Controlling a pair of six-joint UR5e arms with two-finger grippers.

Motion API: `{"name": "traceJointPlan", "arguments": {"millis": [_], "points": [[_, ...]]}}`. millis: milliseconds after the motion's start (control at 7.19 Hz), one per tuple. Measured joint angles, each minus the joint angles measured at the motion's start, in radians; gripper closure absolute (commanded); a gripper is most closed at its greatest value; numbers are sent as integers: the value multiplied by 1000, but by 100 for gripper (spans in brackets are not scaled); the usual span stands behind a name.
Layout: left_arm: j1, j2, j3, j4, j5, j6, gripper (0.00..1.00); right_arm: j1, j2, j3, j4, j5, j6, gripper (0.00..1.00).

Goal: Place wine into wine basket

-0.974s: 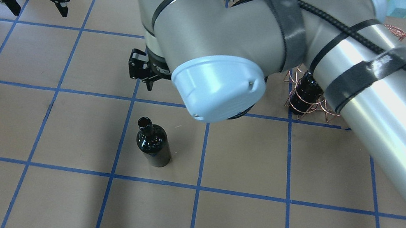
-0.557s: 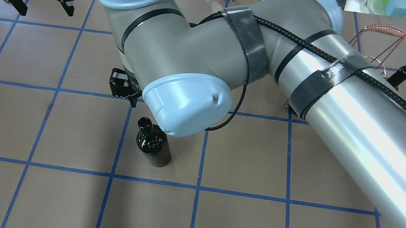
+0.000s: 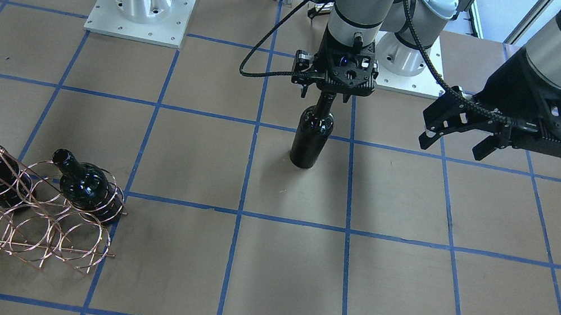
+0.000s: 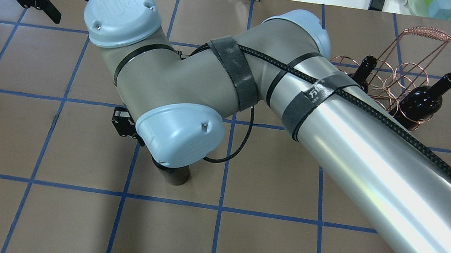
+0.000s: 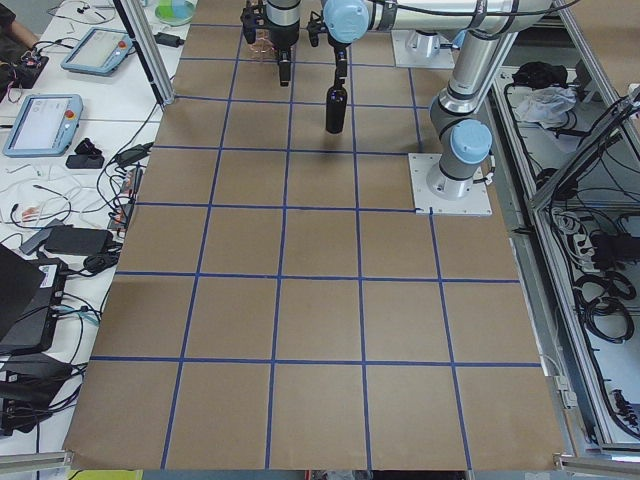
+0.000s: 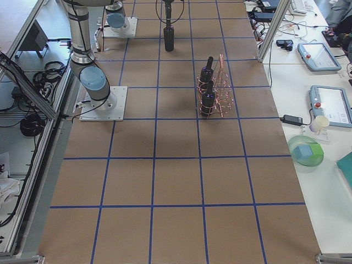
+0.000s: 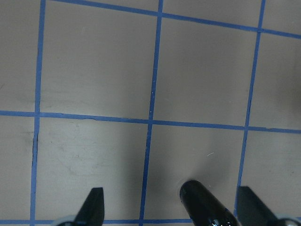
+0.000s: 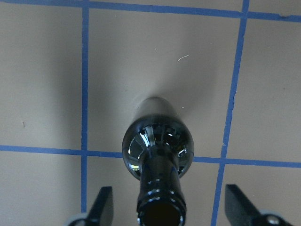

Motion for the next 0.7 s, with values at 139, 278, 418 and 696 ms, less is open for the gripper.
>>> {"name": "traceJointPlan", "arguments": {"millis": [139,278,418,696], "points": [[0,7,-11,21,16,7,0,0,2,1,0,0,-3,54],[0,24,-9,53,27,9,0,0,3,1,-1,1,-6,62],[-2,40,-5,76,36,10,0,0,4,2,-1,1,-7,68],[-17,42,-15,84,40,7,0,0,5,2,-4,3,-8,76]]}}
